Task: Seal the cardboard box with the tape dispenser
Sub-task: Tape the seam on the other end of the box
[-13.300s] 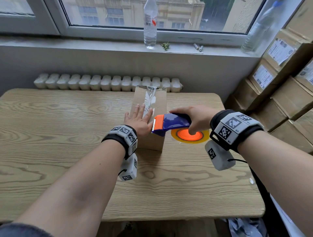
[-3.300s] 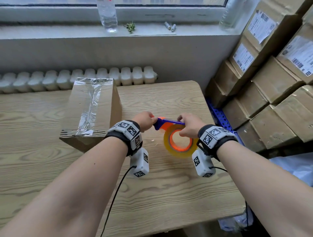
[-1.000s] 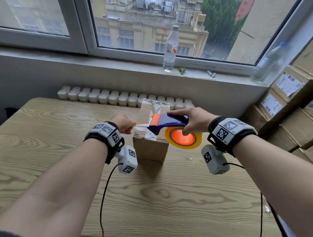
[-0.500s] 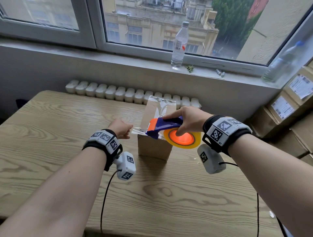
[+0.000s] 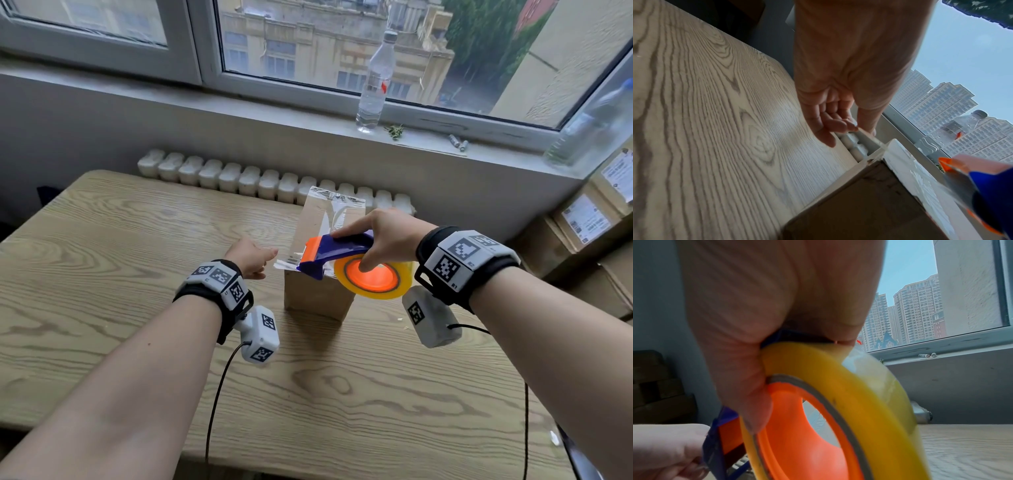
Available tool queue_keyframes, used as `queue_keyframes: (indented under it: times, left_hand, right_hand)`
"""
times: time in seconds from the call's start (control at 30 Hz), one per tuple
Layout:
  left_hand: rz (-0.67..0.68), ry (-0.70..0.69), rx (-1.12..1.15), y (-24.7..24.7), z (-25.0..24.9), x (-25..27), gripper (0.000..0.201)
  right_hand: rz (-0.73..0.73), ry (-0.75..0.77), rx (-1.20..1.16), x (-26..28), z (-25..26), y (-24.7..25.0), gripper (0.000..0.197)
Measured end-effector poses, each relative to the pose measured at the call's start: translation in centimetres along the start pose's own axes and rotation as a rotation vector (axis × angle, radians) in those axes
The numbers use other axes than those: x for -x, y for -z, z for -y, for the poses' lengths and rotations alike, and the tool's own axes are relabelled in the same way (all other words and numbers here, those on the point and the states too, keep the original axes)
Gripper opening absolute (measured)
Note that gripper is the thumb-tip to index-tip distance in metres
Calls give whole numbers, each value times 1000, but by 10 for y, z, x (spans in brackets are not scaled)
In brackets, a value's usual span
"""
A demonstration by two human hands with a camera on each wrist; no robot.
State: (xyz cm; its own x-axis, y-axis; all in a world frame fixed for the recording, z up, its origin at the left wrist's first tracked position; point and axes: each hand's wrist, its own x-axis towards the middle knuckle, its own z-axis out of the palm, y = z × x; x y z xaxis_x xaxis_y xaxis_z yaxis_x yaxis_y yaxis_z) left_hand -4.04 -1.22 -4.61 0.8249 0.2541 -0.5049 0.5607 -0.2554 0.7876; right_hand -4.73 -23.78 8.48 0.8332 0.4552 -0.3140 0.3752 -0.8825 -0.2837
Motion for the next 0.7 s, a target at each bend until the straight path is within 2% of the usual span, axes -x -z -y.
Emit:
queue_keyframes:
  times: [0.33, 0.43, 0.5, 0.57, 0.63, 0.7]
  left_hand:
    - [5, 13, -73, -8, 2, 0, 29]
    - [17, 27, -163, -15, 6, 0, 50]
    - [28, 27, -189, -20, 8, 1, 54]
    - [55, 40, -188, -25, 7, 2, 51]
    - [79, 61, -189, -30, 4, 5, 35]
    - [94, 101, -212, -32, 0, 10, 30]
  right_hand:
    - [33, -9, 56, -7, 0, 0, 64]
    - [45, -6, 71, -12, 2, 0, 63]
    - [46, -7, 84, -15, 4, 0, 62]
    - [53, -12, 93, -18, 6, 0, 62]
    - [59, -14, 98, -21, 7, -1, 62]
    - [58, -13, 109, -23, 8, -2, 62]
